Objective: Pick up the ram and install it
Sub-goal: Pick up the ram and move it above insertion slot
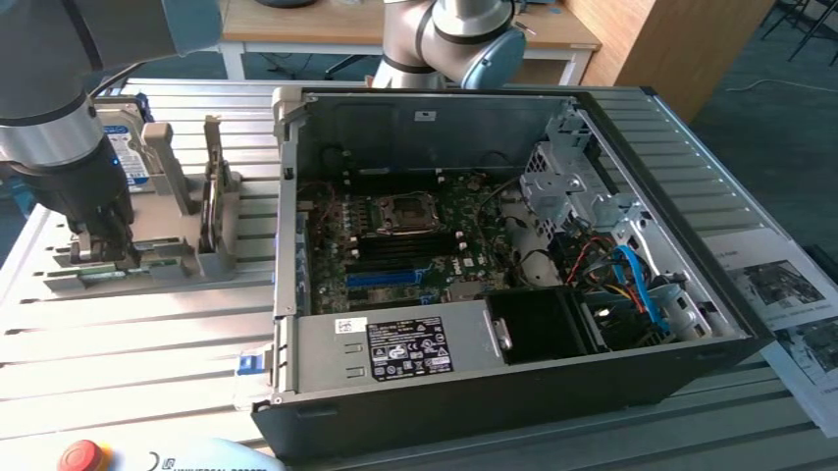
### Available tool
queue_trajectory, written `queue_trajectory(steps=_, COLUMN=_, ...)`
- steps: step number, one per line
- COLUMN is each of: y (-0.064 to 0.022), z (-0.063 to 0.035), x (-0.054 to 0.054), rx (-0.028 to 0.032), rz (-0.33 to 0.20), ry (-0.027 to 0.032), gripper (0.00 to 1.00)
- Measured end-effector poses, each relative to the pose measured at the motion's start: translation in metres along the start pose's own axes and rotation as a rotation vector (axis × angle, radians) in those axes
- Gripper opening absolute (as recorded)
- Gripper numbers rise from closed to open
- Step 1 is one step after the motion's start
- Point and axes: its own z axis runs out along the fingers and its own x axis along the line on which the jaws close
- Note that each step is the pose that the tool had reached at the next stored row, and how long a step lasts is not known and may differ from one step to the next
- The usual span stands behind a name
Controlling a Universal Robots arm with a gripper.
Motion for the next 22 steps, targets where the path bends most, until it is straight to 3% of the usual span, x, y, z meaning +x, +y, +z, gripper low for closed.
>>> queue_trajectory(steps=22, y=0.0000, z=0.0000, x=0.0006, rx=0.0000, rz=0.002, ry=0.0005, gripper=0.11)
